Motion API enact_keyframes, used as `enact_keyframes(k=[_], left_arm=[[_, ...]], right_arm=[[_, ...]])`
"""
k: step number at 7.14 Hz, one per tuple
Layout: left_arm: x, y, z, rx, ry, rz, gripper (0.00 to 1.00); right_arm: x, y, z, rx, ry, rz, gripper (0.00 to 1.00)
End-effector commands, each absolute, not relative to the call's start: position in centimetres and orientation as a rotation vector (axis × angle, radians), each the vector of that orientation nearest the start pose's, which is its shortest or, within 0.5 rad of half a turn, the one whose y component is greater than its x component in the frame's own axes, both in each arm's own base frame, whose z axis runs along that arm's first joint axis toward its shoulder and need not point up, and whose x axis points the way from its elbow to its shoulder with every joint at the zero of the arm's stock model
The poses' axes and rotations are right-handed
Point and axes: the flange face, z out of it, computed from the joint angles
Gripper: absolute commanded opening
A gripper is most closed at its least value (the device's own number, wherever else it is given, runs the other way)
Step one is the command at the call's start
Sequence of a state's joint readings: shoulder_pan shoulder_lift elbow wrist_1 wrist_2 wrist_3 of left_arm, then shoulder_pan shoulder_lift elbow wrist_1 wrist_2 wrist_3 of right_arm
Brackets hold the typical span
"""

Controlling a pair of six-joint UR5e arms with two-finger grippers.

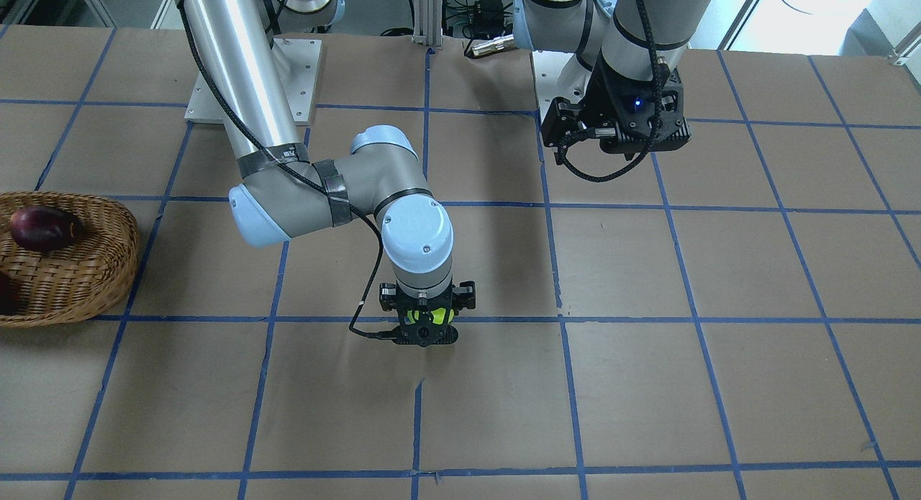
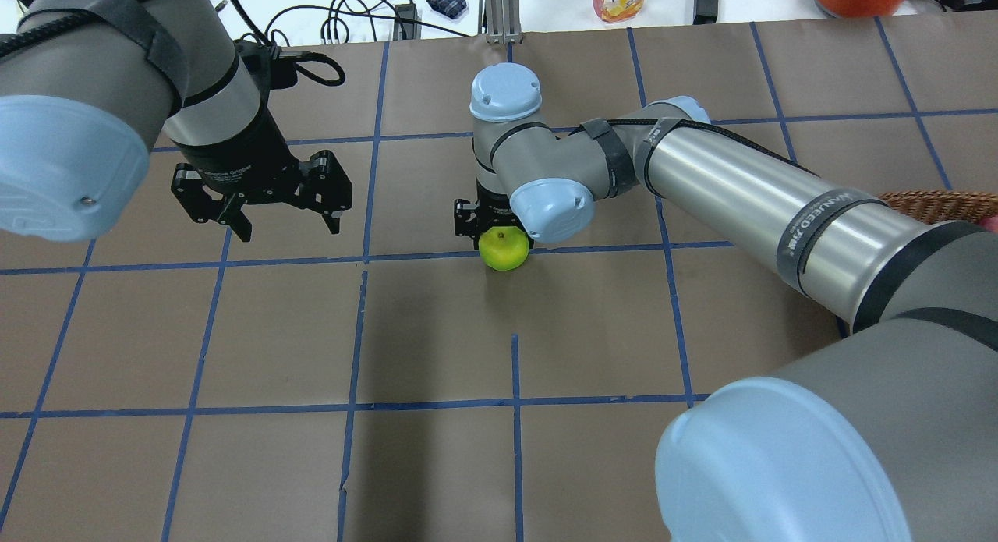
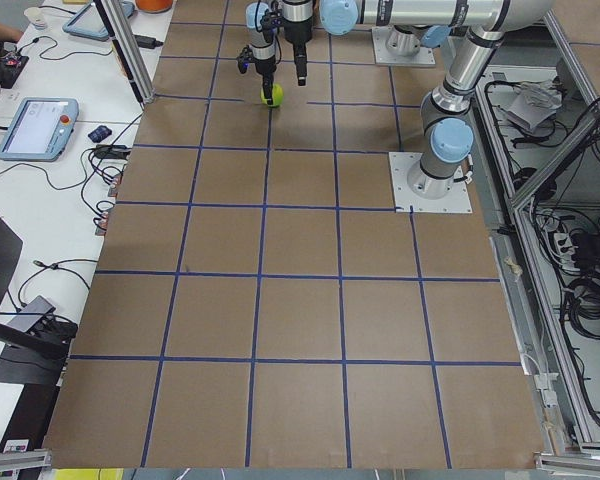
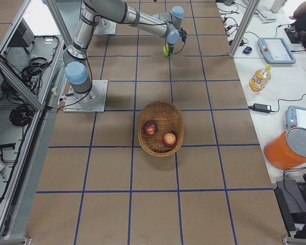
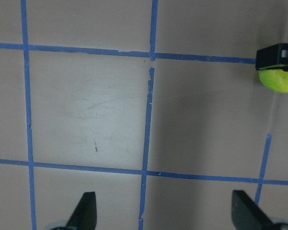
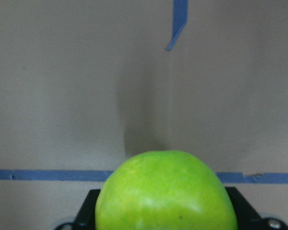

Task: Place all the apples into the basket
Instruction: 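Carry the green apple with the right gripper into the basket and release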

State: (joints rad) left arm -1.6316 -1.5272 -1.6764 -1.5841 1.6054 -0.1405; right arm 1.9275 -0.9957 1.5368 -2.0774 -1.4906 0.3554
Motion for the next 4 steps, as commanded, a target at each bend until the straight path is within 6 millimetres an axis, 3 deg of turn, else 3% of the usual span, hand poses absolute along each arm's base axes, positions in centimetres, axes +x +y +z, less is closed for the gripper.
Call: enact_keyframes(k=[1, 2, 3, 4], left_arm=[[-15.8, -45.5, 45.2, -0.116, 3.092, 0.12, 1.0], [-15.7, -45.5, 45.2, -0.114, 3.094, 0.118, 1.0], [-15.8, -45.5, 45.2, -0.117, 3.094, 0.118, 1.0], [-15.6, -45.5, 45.4, -0.107, 3.094, 0.113, 1.0]], right_arm=[[28.3, -58.8, 29.1, 0.107, 3.079, 0.066, 0.49], [19.6, -59.6, 32.9, 0.009, 3.075, 0.099, 0.5], [11.1, -59.8, 35.3, -0.022, 3.072, 0.119, 0.5], [4.0, -59.4, 36.8, -0.1, 3.121, 0.107, 0.5]])
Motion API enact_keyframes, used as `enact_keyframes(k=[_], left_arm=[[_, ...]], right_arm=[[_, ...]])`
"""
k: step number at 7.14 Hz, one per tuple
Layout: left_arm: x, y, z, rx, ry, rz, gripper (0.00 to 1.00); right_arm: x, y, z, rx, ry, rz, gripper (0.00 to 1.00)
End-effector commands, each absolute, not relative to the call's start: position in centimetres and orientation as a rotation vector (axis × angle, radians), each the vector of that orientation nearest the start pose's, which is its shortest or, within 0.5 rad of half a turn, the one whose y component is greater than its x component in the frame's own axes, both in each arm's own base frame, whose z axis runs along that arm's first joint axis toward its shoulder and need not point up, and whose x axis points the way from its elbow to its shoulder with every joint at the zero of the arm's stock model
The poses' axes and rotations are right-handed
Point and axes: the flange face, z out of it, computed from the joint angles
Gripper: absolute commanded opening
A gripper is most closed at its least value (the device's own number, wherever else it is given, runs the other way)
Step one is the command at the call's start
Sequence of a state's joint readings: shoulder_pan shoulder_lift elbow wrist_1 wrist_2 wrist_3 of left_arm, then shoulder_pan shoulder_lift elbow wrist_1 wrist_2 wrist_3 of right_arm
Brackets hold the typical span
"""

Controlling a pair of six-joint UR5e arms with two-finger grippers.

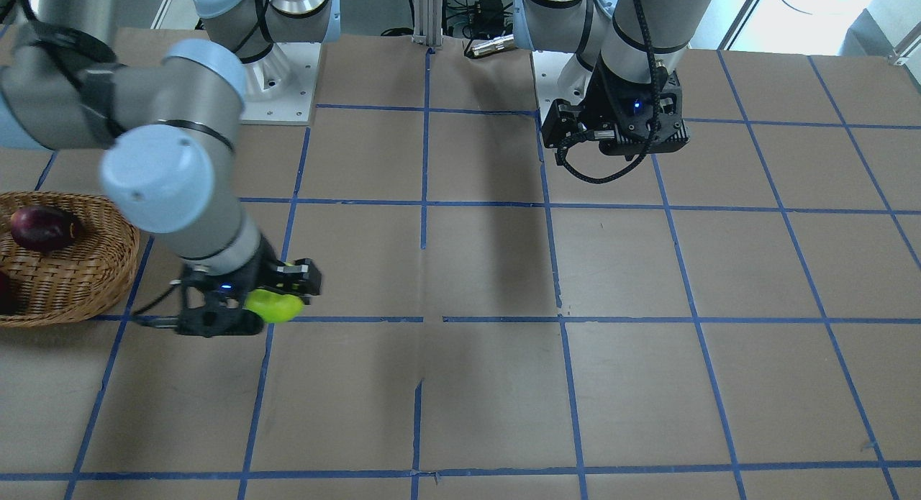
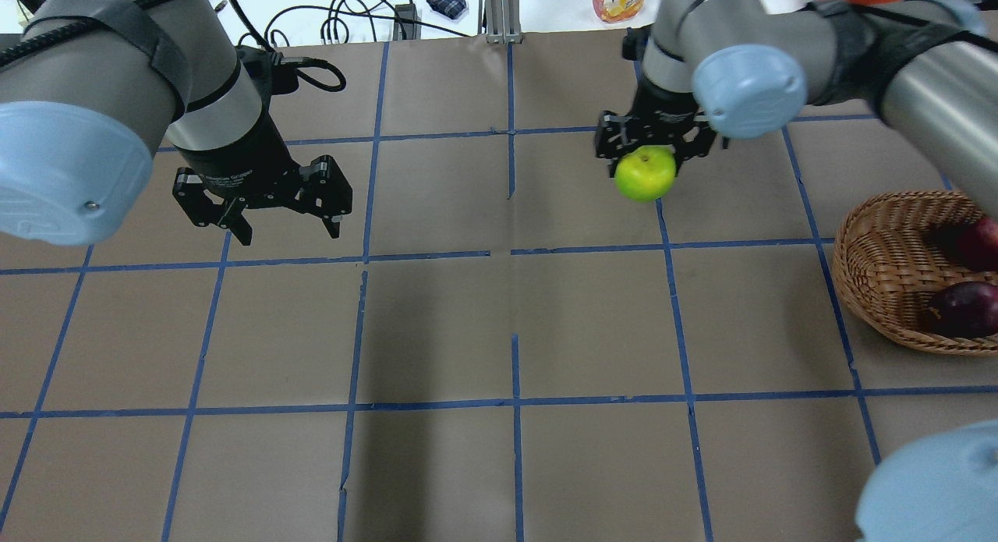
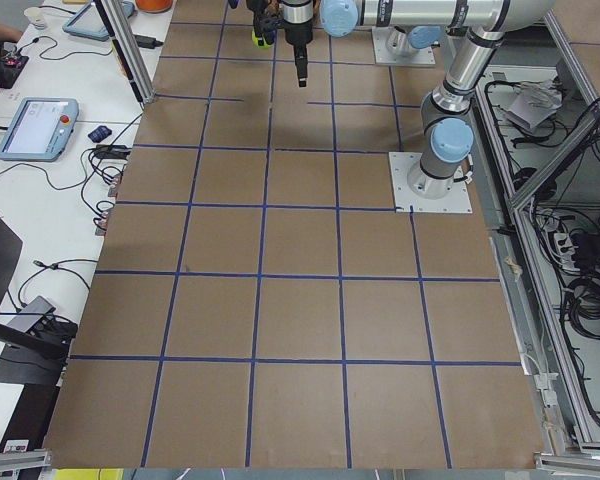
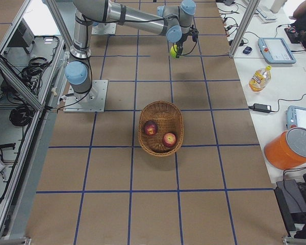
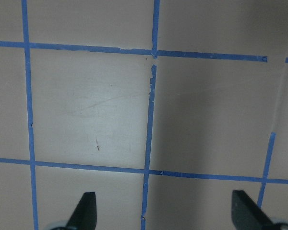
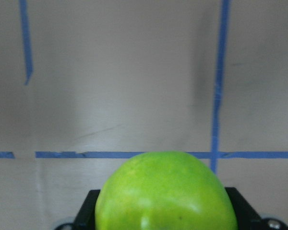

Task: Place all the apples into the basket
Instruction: 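Carry the green apple with the right gripper into the basket and release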

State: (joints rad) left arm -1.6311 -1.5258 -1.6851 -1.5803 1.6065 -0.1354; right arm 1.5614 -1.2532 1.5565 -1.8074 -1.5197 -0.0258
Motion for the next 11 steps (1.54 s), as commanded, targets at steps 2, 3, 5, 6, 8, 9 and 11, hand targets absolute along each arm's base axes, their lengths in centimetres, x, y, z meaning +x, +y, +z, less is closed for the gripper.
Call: enact_keyframes(k=[2, 3, 5, 6, 8, 9, 11], left_arm=[[-15.6, -45.5, 45.4, -0.107, 3.092, 0.113, 1.0], [-15.6, -45.5, 45.4, -0.107, 3.092, 0.113, 1.0], [-15.7, -45.5, 45.3, -0.112, 3.092, 0.115, 1.0], [-15.6, -45.5, 45.3, -0.116, 3.09, 0.117, 1.0], [-15.6, -45.4, 45.4, -0.116, 3.09, 0.115, 1.0], [-15.6, -45.4, 45.4, -0.116, 3.089, 0.114, 1.0], [-15.7, -45.4, 45.4, -0.116, 3.088, 0.114, 1.0]], right_arm=[[-7.7, -57.8, 35.4, -0.228, 3.156, 0.174, 0.47], [-12.3, -56.5, 34.3, -0.264, 3.137, 0.2, 0.47], [-17.9, -53.7, 31.1, -0.239, 3.097, 0.24, 0.48], [-17.6, -52.9, 29.5, -0.241, 3.082, 0.266, 0.51], [-17.8, -52.7, 28.4, -0.29, 3.102, 0.219, 1.0], [-17.9, -52.7, 28.4, -0.294, 3.106, 0.22, 1.0], [-17.7, -52.9, 30.6, -0.279, 3.128, 0.182, 1.0]])
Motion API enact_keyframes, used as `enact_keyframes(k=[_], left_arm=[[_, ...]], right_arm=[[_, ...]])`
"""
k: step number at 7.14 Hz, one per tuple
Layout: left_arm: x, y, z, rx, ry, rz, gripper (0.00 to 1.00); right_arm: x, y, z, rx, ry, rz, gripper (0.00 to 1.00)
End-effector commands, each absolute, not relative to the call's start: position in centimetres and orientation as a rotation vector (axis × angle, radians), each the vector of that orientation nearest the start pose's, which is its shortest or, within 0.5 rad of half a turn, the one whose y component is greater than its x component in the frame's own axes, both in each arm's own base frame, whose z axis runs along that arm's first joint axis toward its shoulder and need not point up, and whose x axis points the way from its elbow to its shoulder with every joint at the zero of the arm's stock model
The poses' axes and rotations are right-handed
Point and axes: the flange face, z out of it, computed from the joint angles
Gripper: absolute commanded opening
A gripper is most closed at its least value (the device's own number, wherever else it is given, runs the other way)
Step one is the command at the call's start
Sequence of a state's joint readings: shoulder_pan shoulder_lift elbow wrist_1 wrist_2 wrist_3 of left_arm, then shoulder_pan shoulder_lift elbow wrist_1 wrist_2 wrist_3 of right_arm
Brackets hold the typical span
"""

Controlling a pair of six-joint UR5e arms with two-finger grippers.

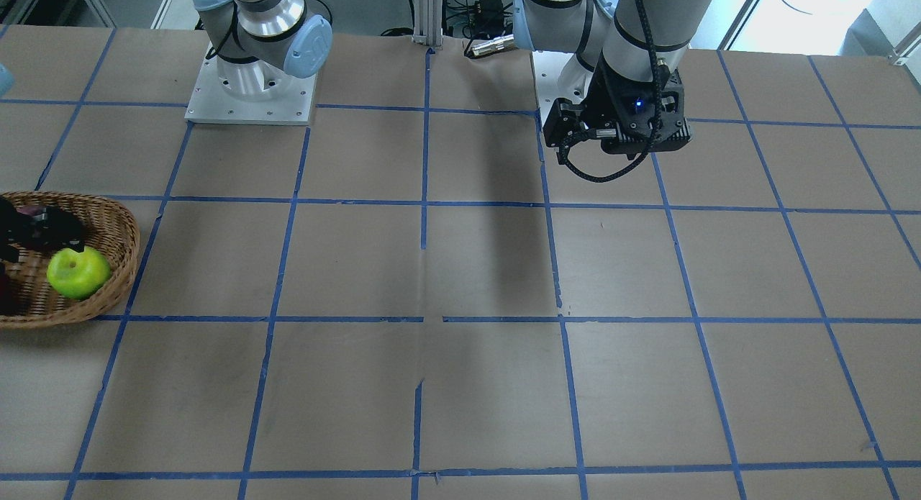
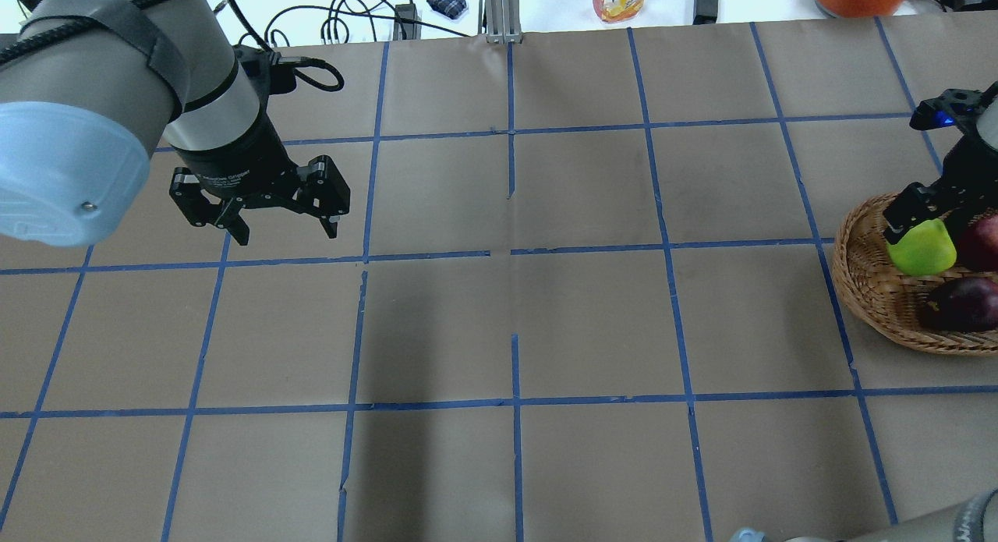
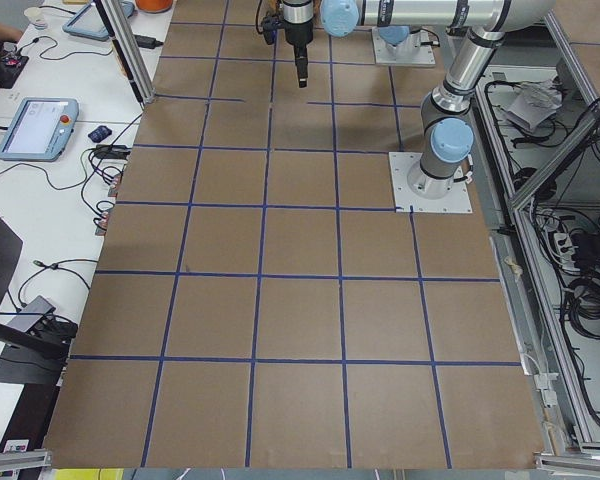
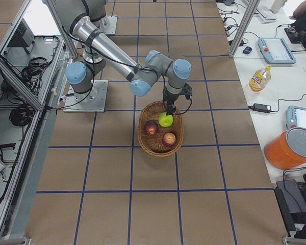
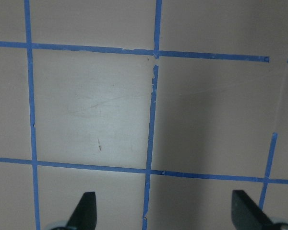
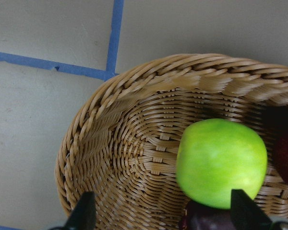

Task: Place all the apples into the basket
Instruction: 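Carry the green apple with the right gripper into the basket and release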

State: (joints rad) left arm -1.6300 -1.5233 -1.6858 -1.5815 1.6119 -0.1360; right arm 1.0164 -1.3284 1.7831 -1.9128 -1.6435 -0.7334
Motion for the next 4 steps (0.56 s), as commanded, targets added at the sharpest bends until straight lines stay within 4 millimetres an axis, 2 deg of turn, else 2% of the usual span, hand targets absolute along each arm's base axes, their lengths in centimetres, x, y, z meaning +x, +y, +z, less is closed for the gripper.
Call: enact_keyframes(k=[1, 2, 3, 4], left_arm=[[-15.7, -45.4, 45.4, -0.116, 3.088, 0.114, 1.0], [-15.6, -45.4, 45.3, -0.116, 3.087, 0.116, 1.0], [-15.6, -45.4, 45.4, -0.116, 3.087, 0.114, 1.0], [-15.6, -45.4, 45.3, -0.116, 3.087, 0.116, 1.0]], right_arm=[[-16.9, -52.6, 34.1, -0.269, 3.136, 0.157, 1.0], [-15.3, -52.8, 37.3, -0.183, 3.12, 0.186, 1.0], [-12.5, -53.8, 41.8, -0.19, 3.133, 0.177, 1.0], [-9.5, -53.9, 47.1, -0.139, 3.141, 0.197, 1.0]])
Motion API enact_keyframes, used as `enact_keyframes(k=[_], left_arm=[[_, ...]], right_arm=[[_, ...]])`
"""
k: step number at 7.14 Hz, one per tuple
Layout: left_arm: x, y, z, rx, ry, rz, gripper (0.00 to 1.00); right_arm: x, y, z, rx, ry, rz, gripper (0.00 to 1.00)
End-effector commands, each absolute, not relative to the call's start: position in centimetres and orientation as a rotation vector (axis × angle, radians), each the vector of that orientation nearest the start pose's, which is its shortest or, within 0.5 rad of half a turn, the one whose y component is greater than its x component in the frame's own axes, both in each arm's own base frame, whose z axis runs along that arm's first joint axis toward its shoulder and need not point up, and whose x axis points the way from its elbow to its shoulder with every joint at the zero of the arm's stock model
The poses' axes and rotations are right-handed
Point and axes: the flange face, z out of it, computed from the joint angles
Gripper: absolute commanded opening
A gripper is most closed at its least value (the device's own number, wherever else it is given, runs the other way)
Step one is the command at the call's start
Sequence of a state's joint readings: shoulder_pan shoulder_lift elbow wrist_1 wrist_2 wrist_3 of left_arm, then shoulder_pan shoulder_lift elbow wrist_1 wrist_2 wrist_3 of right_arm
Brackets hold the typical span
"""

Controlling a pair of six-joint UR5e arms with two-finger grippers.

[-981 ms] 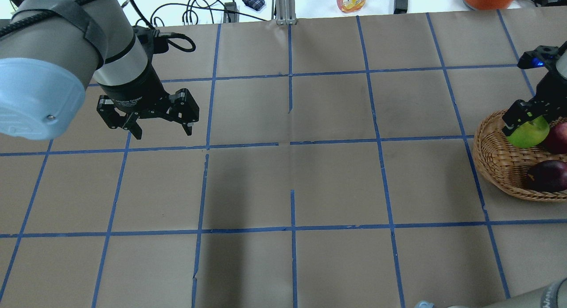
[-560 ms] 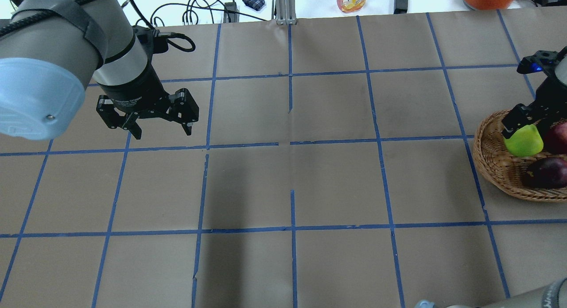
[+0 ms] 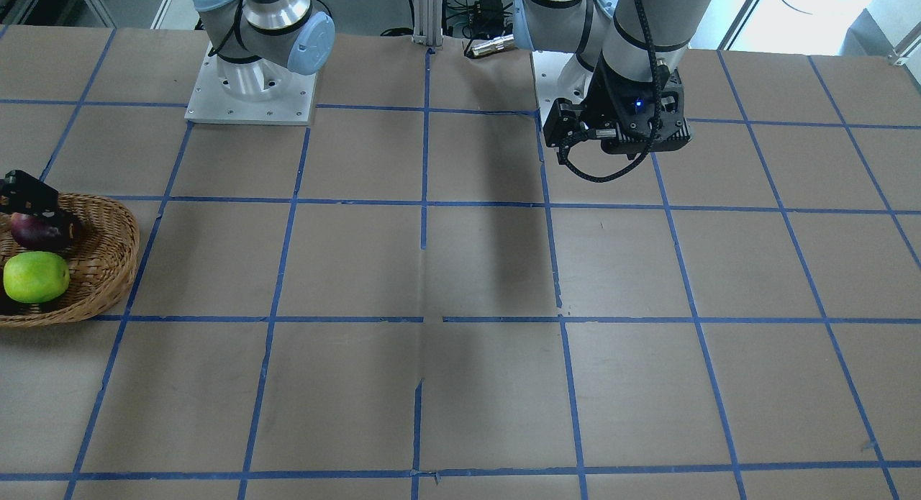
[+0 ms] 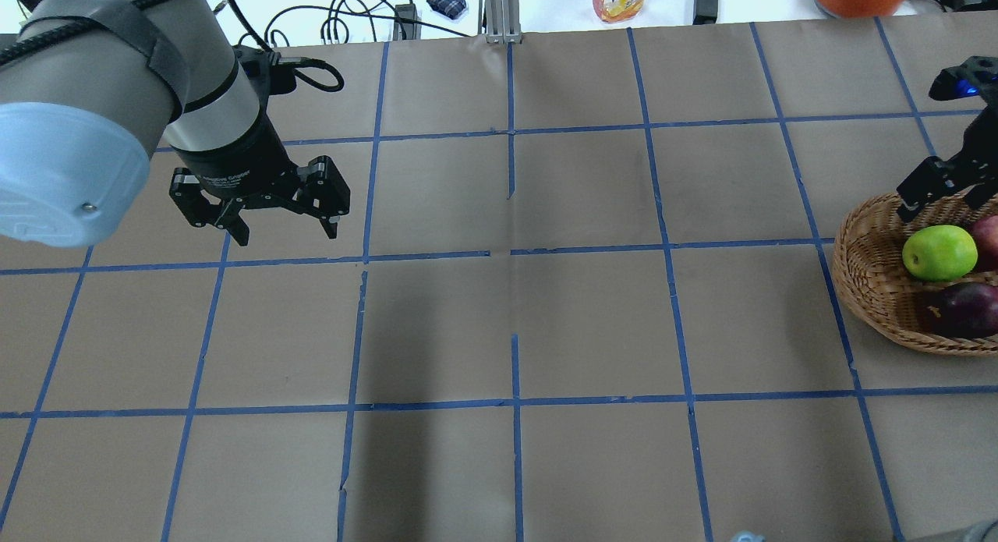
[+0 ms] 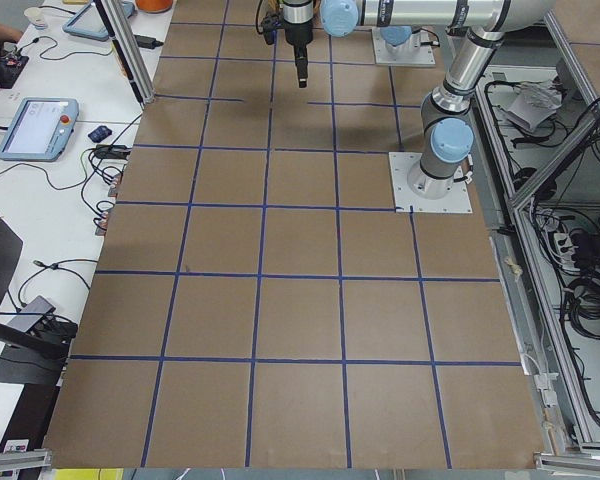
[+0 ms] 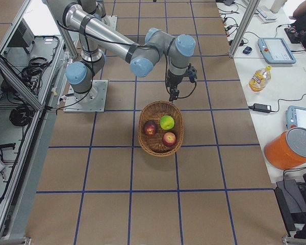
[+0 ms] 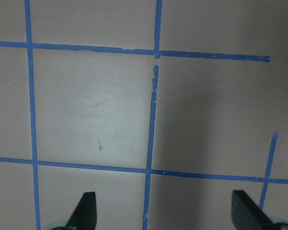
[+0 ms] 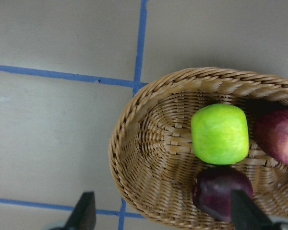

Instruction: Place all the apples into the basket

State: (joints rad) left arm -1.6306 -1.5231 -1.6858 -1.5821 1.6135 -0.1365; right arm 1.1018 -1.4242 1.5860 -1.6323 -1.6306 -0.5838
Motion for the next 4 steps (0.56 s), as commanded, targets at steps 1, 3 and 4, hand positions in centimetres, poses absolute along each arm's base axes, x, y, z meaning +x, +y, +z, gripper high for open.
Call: enact_keyframes(k=[1, 3, 4], left_arm=[[-15.6, -45.4, 45.3, -0.116, 3.087, 0.116, 1.0], [-15.6, -45.4, 45.3, -0.116, 3.087, 0.116, 1.0], [-15.6, -45.4, 45.3, -0.116, 3.085, 0.116, 1.0]], right_arm=[[-6.7, -53.7, 51.3, -0.05, 3.139, 0.216, 1.0], [4.5, -53.2, 54.7, -0.009, 3.166, 0.2, 1.0], [11.6, -51.9, 55.1, 0.044, 3.186, 0.179, 1.0]])
